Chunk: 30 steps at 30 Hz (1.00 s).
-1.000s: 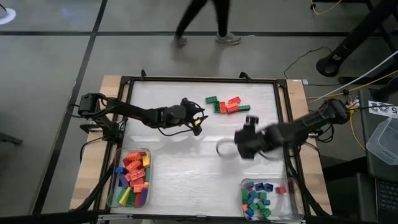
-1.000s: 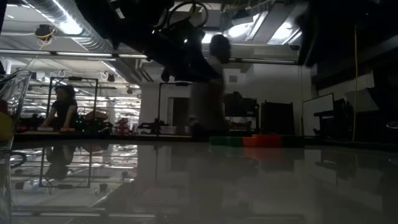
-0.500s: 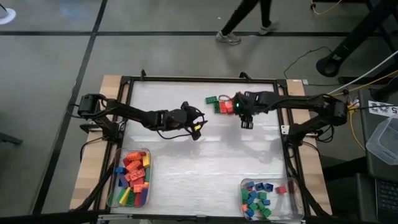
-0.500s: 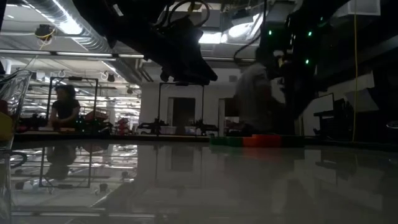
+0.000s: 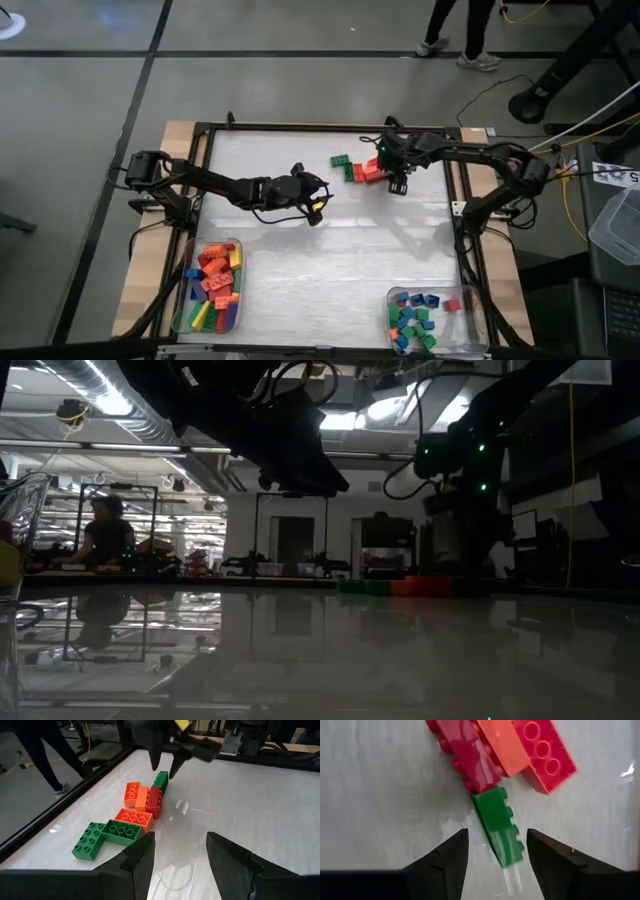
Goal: Sort blocks by size
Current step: Put the large green game piece into the left transparent bin
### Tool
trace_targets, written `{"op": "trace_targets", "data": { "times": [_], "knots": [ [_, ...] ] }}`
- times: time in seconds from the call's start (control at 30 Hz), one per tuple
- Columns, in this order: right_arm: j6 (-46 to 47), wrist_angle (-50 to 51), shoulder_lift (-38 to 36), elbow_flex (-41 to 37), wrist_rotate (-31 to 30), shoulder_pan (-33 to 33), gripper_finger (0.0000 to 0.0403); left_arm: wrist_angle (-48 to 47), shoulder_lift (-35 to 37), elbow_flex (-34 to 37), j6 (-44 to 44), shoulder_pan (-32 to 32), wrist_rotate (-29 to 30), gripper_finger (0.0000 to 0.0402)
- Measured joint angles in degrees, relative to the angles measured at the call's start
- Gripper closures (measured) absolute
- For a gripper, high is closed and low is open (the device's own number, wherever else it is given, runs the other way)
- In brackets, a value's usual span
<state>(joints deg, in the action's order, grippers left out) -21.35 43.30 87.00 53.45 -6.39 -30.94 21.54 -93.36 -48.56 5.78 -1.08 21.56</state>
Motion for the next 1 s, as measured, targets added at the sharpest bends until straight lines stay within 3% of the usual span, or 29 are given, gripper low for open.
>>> {"op": "trace_targets", "data": {
  "times": [0.13,0.37,0.47,0.77,1.0],
  "knots": [
    [-1.6,-2.6,3.9,0.0,-1.2,0.0,0.0205,0.0,0.0,0.0,0.0,0.0,0.0,0.0235],
    [-3.0,-6.2,7.3,0.0,-8.5,0.2,0.0207,0.0,0.0,0.0,0.0,0.0,0.0,0.0235],
    [-3.1,-5.6,7.3,0.0,-8.1,0.2,0.0226,0.0,0.0,0.0,0.1,0.0,0.0,0.0235],
    [-3.1,-5.5,7.3,0.1,-8.7,0.2,0.0335,0.0,0.0,0.0,0.2,0.0,0.0,0.0235],
    [-3.0,-5.3,7.2,0.2,-8.5,0.2,0.0322,0.0,0.0,0.0,0.2,0.0,0.0,0.0235]
  ]
}}
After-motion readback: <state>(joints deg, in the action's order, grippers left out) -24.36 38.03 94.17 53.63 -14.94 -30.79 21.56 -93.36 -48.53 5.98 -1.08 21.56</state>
